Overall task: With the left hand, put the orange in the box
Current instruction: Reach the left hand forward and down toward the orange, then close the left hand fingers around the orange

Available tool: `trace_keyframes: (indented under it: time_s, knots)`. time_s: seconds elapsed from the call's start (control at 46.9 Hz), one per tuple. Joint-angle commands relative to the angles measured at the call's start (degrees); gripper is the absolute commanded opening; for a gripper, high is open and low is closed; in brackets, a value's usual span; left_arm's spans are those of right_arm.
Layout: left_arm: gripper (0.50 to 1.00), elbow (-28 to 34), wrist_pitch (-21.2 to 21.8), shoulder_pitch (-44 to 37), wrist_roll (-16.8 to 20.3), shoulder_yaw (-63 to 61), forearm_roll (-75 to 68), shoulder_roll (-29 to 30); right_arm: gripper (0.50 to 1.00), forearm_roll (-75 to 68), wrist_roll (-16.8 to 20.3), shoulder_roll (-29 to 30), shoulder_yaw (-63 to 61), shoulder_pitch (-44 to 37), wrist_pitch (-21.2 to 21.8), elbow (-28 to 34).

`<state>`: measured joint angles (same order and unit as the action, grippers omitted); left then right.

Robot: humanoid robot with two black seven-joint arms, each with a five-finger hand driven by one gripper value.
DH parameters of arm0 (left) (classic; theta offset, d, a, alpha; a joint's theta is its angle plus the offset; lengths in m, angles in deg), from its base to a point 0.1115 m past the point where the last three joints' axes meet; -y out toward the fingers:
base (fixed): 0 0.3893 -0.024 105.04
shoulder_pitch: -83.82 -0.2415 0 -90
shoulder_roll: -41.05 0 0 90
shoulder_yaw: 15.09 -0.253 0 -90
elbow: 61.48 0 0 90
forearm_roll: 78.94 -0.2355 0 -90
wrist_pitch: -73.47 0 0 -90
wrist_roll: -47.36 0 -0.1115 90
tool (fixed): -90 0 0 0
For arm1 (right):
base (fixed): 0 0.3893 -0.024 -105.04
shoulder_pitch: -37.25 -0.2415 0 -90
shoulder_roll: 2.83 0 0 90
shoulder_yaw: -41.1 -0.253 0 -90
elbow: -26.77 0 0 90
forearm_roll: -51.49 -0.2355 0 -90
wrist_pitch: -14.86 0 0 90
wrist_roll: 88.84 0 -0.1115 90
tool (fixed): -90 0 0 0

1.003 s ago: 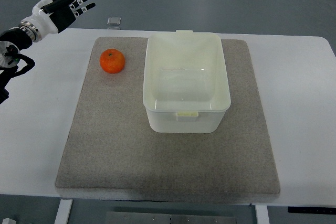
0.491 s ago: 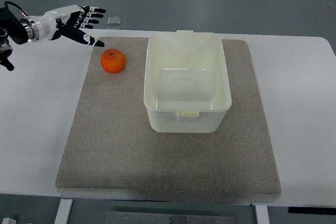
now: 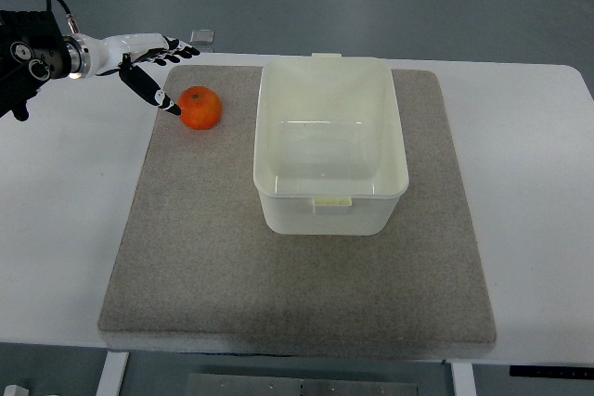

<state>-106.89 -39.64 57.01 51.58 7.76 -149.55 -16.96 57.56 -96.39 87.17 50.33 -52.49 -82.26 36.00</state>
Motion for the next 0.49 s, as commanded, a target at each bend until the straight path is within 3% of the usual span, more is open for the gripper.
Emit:
trace_keyframes:
  time_s: [0.0,0.47]
  knots:
    - [0.99,0.0,0.1,0.0,0.8,0.0,-2.6,-0.2,0.932,0.0,0.0,0.0,0.0,0.0,0.0,0.0]
    - [0.975,0.3,3.6,-0.8,1.0,-1.6,-9.4,-3.2,0.932,0.0,0.0,0.0,0.0,0.0,0.0,0.0]
